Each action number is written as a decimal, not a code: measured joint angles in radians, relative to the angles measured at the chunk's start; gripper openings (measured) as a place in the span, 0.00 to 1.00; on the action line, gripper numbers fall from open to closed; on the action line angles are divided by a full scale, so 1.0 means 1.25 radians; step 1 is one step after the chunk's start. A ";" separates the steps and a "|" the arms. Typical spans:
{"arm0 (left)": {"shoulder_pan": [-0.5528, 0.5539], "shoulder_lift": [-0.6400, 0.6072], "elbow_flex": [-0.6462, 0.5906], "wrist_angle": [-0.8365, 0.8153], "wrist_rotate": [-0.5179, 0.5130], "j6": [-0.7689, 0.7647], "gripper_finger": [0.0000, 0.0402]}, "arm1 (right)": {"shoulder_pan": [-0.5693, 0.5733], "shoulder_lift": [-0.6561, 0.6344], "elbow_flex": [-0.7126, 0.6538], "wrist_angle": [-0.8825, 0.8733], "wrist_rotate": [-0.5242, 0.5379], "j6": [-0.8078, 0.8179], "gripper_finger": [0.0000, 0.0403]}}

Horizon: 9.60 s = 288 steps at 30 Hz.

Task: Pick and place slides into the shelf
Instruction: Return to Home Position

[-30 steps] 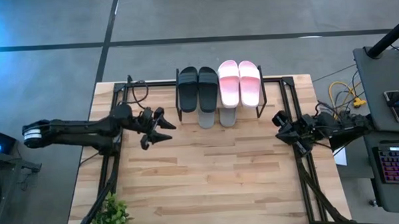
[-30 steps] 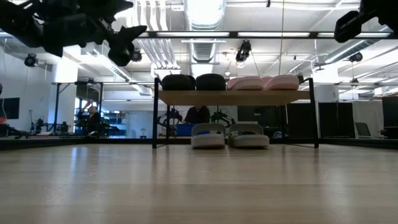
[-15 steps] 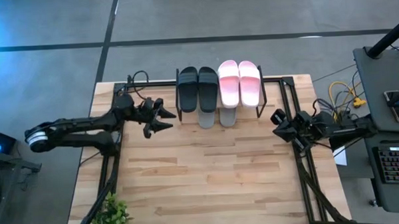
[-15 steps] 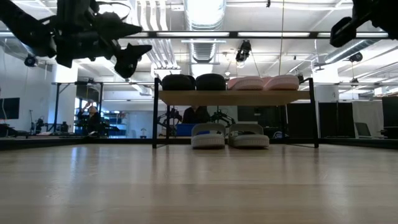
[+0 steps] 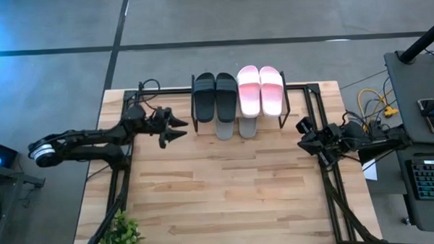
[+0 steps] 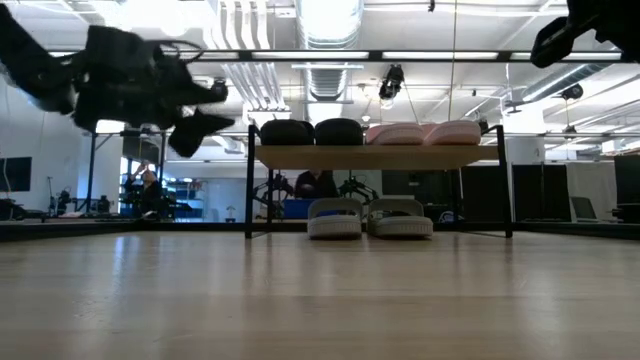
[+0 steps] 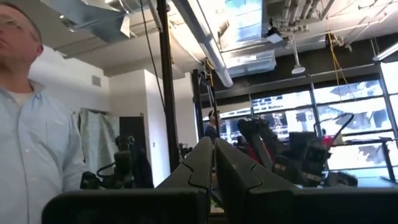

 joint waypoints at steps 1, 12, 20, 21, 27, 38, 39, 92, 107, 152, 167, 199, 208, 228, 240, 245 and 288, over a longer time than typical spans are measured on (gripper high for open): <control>0.000 -0.009 -0.018 0.000 -0.021 0.000 0.56 | 0.000 0.000 0.000 -0.001 0.000 -0.001 0.03; 0.000 -0.122 -0.168 0.096 -0.078 -0.021 0.56 | 0.000 0.001 0.000 -0.040 0.006 0.070 0.03; 0.001 -0.157 -0.169 0.070 -0.076 0.007 0.56 | 0.000 -0.001 0.000 -0.038 0.025 0.065 0.03; 0.001 -0.163 -0.169 0.046 -0.076 0.011 0.56 | 0.000 -0.001 0.000 -0.038 0.025 0.063 0.03; 0.002 -0.214 -0.169 -0.131 -0.122 0.045 0.56 | 0.000 -0.001 0.000 -0.038 0.025 0.058 0.03; 0.002 -0.328 -0.169 -0.286 -0.120 0.085 0.56 | 0.000 -0.001 0.000 -0.040 0.026 0.039 0.03; 0.002 -0.336 -0.170 -0.286 -0.114 0.084 0.56 | 0.000 -0.001 0.000 -0.040 0.027 0.034 0.03; -0.357 -0.699 0.027 -0.688 -0.334 0.067 0.56 | 0.000 0.001 0.000 -0.041 0.088 0.117 0.03; -0.357 -0.787 -0.094 -0.756 -0.370 0.062 0.56 | 0.000 0.004 0.000 -0.039 0.097 0.117 0.03; -0.356 -0.727 -0.140 -0.661 -0.548 0.085 0.56 | 0.000 0.006 0.000 -0.335 0.022 -0.110 0.03; -0.356 -0.688 -0.145 -0.554 -0.552 0.238 0.56 | 0.000 0.006 0.000 -0.371 0.090 -0.177 0.03; -0.357 -0.683 -0.144 -0.510 -0.547 0.273 0.56 | 0.000 0.006 0.000 -0.370 0.089 0.084 0.03; -0.356 -0.683 -0.144 -0.510 -0.548 0.273 0.56 | 0.000 0.006 0.000 -0.370 0.089 0.084 0.03; -0.356 -0.683 -0.144 -0.509 -0.550 0.273 0.56 | 0.000 0.005 0.000 -0.371 0.089 0.084 0.03; -0.356 -0.679 -0.144 -0.510 -0.548 0.273 0.56 | 0.000 0.005 0.000 -0.373 0.089 0.084 0.03; -0.357 -0.679 -0.145 -0.510 -0.547 0.273 0.56 | 0.000 0.005 0.000 -0.373 0.089 0.084 0.03; -0.357 -0.678 -0.146 -0.510 -0.550 0.273 0.56 | 0.000 0.005 0.000 -0.373 0.088 0.084 0.03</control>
